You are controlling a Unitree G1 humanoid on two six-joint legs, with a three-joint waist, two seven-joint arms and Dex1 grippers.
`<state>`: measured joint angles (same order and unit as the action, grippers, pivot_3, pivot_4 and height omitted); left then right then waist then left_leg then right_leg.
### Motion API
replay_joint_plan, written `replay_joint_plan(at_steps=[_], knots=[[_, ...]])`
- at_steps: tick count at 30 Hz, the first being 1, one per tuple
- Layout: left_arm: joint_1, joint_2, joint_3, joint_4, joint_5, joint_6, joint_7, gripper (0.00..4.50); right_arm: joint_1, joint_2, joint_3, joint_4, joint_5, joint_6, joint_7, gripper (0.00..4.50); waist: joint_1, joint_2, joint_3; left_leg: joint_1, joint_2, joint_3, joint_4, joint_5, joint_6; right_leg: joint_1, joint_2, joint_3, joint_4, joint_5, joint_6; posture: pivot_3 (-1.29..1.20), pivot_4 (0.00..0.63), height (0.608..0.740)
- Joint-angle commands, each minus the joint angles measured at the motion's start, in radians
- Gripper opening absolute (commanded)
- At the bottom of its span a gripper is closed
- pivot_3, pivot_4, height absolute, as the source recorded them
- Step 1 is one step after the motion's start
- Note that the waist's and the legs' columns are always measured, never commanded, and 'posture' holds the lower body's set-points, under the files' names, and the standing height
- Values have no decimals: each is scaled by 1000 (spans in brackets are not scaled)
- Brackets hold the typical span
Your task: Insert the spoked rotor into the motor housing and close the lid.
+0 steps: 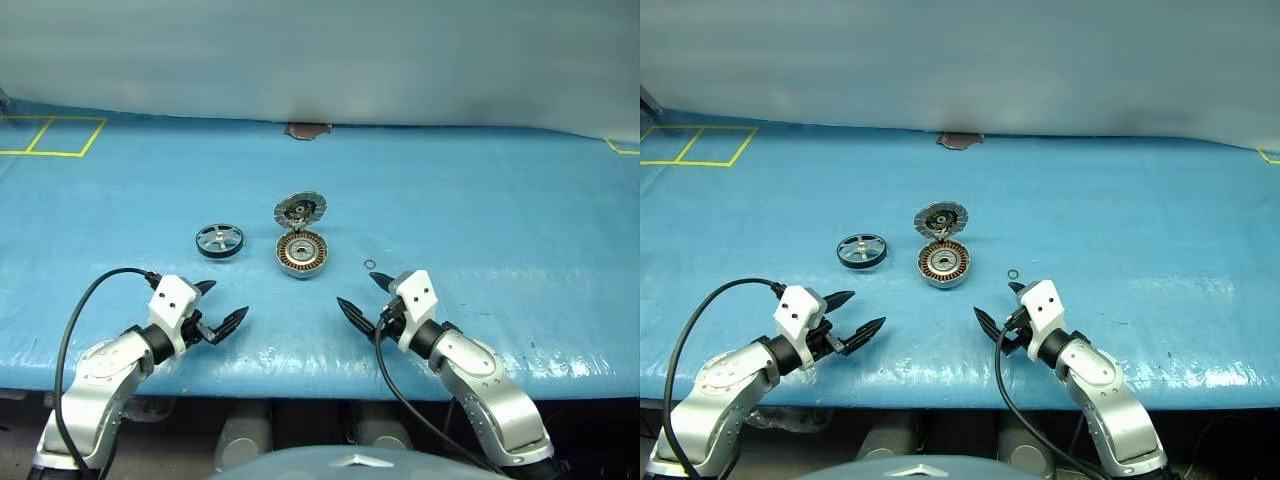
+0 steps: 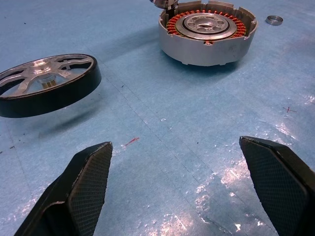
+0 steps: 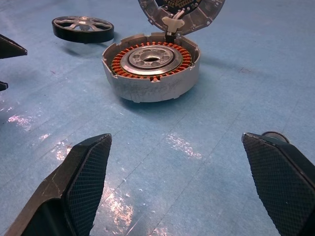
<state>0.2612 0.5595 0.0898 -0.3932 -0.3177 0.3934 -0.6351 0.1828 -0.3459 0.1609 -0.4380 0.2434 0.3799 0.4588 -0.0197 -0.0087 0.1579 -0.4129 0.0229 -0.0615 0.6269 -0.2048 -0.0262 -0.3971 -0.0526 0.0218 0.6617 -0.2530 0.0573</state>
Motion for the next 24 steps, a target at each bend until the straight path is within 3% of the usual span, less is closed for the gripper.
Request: replay_joint_plan(at_steps=[1,24], knots=[[-7,13,10,-41,-3,-2,-6,4500,-3,2,1,-31,3,-7,3,4471,0,0,0,0,0,0,0,0,0,0,0,0,0,0,0,0,150,740],[-14,15,7,-29,10,-16,-5,4500,-14,1,7,-19,0,-10,8,4471,0,0,0,0,0,0,0,0,0,0,0,0,0,0,0,0,150,740]])
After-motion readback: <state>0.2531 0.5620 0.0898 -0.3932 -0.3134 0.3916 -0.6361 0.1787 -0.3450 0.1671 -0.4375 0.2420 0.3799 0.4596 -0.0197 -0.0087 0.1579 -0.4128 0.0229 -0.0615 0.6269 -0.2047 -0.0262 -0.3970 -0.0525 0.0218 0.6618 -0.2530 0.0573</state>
